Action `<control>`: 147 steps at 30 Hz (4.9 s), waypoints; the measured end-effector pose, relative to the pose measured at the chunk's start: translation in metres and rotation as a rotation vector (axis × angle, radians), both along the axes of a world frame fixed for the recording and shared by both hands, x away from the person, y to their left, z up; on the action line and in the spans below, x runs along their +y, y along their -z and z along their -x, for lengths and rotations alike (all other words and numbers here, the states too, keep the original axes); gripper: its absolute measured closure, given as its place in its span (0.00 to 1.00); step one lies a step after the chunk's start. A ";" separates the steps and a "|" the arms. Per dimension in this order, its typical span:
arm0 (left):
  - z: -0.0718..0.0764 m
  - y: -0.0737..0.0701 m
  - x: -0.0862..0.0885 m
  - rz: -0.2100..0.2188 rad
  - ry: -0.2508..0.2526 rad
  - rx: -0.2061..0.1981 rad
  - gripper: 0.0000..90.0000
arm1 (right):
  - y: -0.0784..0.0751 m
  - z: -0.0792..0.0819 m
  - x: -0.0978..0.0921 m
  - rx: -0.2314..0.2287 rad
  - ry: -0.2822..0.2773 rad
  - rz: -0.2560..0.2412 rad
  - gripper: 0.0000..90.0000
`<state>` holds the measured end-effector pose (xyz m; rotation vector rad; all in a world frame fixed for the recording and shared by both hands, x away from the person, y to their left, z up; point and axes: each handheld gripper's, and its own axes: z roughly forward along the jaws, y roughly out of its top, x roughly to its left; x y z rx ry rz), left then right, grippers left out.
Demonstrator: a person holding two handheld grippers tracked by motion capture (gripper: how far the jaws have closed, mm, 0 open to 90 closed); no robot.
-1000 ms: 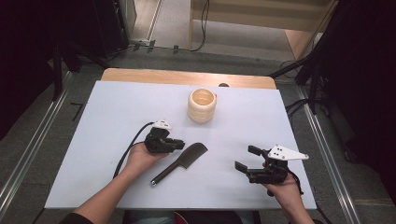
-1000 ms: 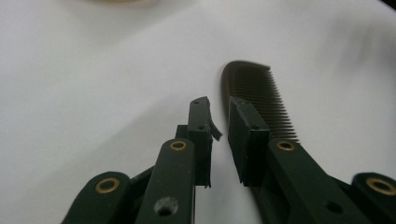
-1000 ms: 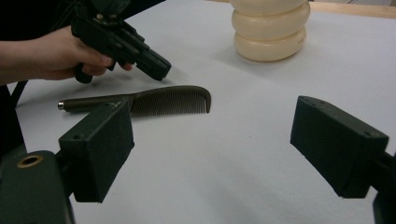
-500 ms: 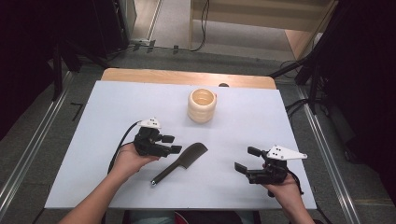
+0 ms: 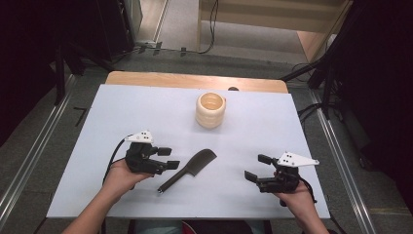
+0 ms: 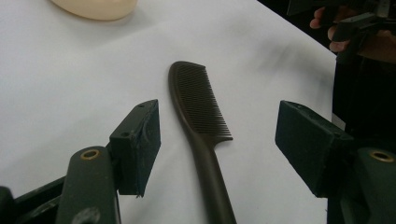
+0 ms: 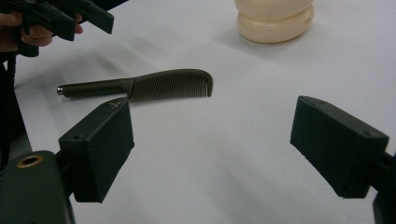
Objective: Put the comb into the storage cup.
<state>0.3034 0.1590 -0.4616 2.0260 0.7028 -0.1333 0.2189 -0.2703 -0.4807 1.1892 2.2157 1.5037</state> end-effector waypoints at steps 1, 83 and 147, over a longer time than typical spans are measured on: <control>0.002 0.000 0.002 0.002 0.000 -0.001 0.35 | 0.000 0.000 0.000 0.000 -0.001 -0.001 0.13; 0.003 -0.017 -0.026 -0.106 -0.031 -0.048 0.25 | 0.002 0.000 0.000 0.006 0.001 0.017 0.13; 0.027 0.018 -0.040 -0.494 0.010 0.054 0.82 | 0.000 0.000 0.001 -0.002 -0.005 0.011 0.13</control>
